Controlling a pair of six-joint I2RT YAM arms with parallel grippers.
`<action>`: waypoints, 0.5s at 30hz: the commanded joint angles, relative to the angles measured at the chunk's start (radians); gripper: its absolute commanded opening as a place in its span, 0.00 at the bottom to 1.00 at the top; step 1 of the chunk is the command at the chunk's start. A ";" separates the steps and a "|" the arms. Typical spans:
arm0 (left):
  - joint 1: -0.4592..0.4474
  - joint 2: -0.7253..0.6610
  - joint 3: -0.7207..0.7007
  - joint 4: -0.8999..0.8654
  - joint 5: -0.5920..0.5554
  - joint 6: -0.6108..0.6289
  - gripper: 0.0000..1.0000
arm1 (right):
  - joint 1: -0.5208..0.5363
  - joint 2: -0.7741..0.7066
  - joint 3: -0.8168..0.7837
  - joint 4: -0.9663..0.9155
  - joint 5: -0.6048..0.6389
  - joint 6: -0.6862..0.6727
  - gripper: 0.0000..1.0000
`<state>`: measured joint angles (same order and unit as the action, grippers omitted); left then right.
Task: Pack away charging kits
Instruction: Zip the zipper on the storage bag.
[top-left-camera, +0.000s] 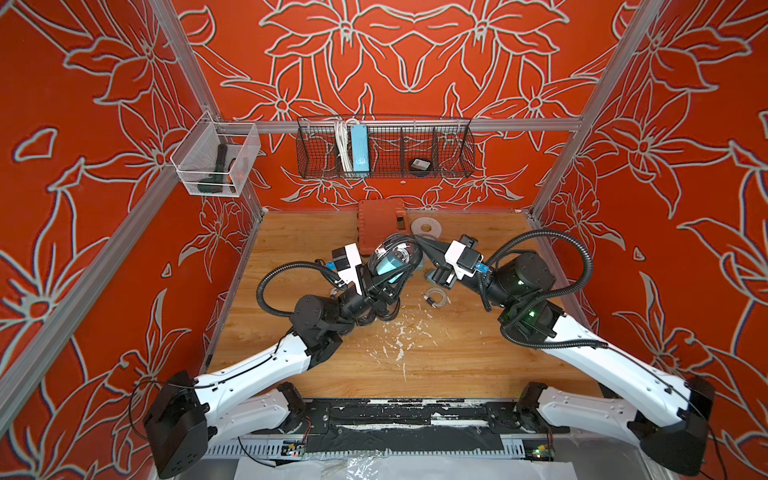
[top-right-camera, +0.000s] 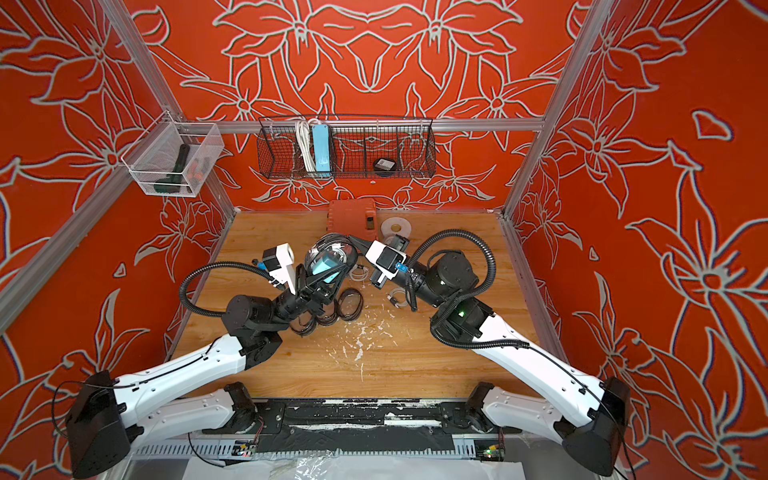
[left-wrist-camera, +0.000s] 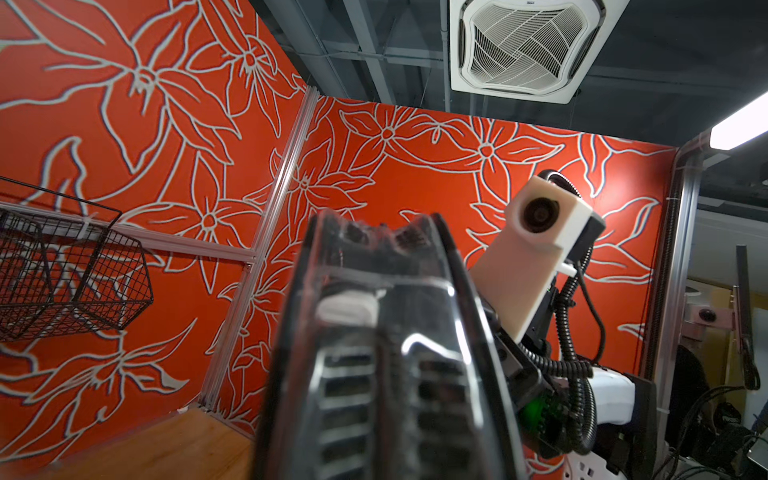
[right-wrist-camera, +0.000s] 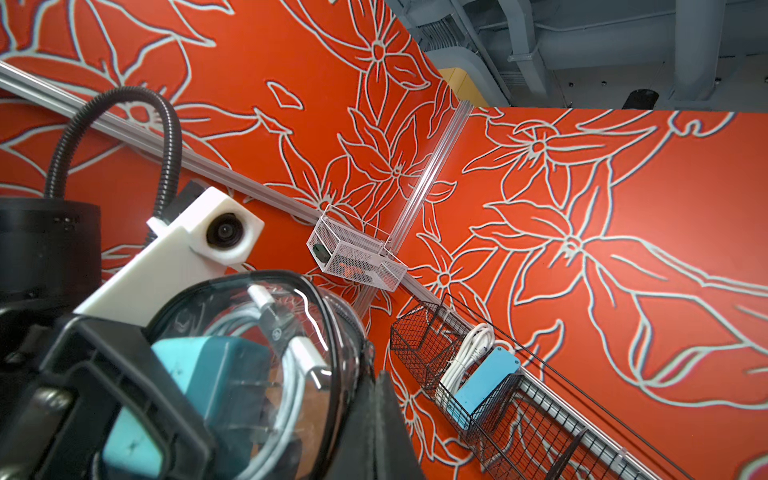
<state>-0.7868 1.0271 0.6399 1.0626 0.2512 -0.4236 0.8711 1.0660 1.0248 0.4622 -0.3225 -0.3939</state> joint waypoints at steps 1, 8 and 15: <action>-0.003 -0.077 0.028 -0.106 -0.025 0.019 0.00 | 0.003 -0.015 0.052 -0.131 0.016 -0.104 0.00; -0.003 -0.144 0.091 -0.525 0.028 0.089 0.00 | -0.056 -0.017 0.114 -0.245 -0.001 -0.153 0.00; -0.003 -0.169 0.096 -0.775 0.098 0.136 0.00 | -0.097 -0.008 0.160 -0.345 -0.063 -0.196 0.00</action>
<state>-0.7845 0.8646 0.7246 0.4759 0.2588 -0.3321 0.7952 1.0653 1.1187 0.1268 -0.3847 -0.5438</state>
